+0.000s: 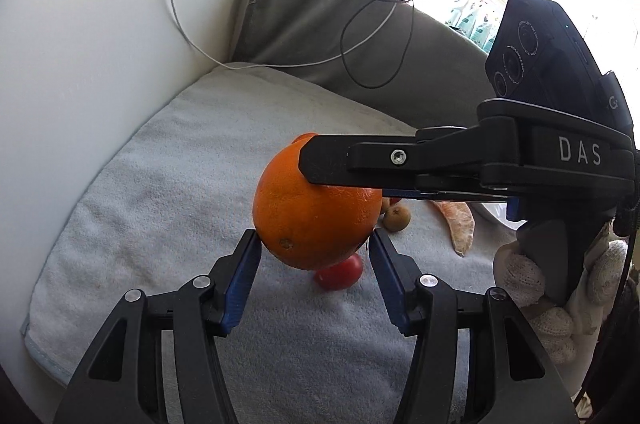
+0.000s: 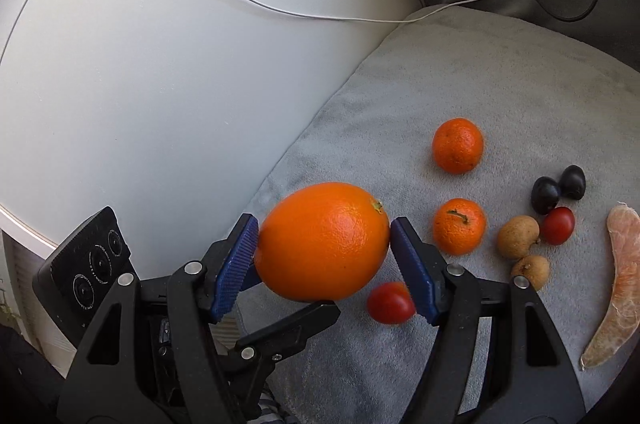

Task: Organize fruits
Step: 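Lift the large orange with both grippers and carry it toward the floral plate, then lower the large orange into the plate and open both grippers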

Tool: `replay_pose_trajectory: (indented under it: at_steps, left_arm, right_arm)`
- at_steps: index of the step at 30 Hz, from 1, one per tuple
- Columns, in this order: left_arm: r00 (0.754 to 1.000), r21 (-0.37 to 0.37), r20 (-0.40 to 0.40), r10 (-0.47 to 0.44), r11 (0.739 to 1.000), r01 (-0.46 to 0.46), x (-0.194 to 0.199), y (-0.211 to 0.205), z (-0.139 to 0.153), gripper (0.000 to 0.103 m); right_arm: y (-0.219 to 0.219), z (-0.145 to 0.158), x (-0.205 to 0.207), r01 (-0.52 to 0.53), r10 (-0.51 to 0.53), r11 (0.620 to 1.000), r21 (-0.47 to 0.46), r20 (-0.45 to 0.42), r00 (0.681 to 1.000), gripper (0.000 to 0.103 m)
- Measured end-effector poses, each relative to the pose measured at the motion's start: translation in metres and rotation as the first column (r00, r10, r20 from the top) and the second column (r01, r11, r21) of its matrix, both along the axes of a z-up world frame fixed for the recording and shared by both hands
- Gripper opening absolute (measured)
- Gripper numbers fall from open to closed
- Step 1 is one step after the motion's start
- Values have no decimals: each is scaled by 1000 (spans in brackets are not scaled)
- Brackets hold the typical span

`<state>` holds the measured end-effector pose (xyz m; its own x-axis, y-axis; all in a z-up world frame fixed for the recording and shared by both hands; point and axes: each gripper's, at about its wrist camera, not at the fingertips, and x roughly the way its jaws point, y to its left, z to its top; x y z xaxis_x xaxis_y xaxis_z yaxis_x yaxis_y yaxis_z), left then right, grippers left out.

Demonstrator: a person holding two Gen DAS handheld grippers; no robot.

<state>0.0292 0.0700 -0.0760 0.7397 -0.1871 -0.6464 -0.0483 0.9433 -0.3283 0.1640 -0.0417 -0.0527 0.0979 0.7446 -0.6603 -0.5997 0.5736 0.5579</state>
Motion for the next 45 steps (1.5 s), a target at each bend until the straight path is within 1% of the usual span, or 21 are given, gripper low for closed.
replay_pose_trajectory:
  at_steps: [8, 9, 15, 19, 24, 28, 31, 32, 36, 40, 45]
  left_arm:
    - [996, 9, 14, -92, 996, 91, 18, -38, 8, 55]
    - [995, 9, 16, -102, 995, 102, 20, -43, 9, 55]
    - [984, 20, 19, -178, 984, 177, 38, -78, 13, 56]
    - [972, 32, 17, -233, 972, 232, 51, -104, 14, 55]
    - [952, 50, 19, -306, 951, 305, 66, -140, 18, 56]
    - [935, 48, 16, -353, 935, 352, 81, -163, 17, 56]
    - [926, 48, 12, -378, 925, 377, 89, -179, 16, 56]
    - [923, 47, 10, -385, 922, 384, 91, -183, 15, 56]
    - [913, 39, -5, -409, 912, 408, 99, -193, 9, 56]
    - [907, 36, -25, -421, 906, 422, 112, -202, 3, 56]
    - [898, 59, -37, -438, 896, 439, 120, -217, -2, 55]
  right_arm:
    - [-53, 14, 2, 100, -100, 995, 10, 22, 995, 71]
    - [-57, 11, 2, 111, -112, 994, 11, 25, 993, 71]
    - [-102, 14, 6, 194, -194, 981, 17, 27, 981, 71]
    - [-137, 15, 9, 258, -258, 966, 28, 16, 966, 71]
    - [-182, 20, 9, 330, -330, 943, 37, 15, 944, 71]
    - [-212, 21, 7, 379, -380, 925, 36, 14, 925, 71]
    - [-227, 16, 9, 409, -409, 912, 37, 5, 912, 71]
    - [-226, 11, 11, 417, -418, 908, 36, 5, 909, 71]
    - [-243, 3, 14, 450, -450, 892, 35, -6, 893, 72]
    - [-259, -7, 19, 483, -482, 875, 40, -36, 876, 72]
    - [-270, -12, 24, 512, -510, 858, 33, -57, 858, 72]
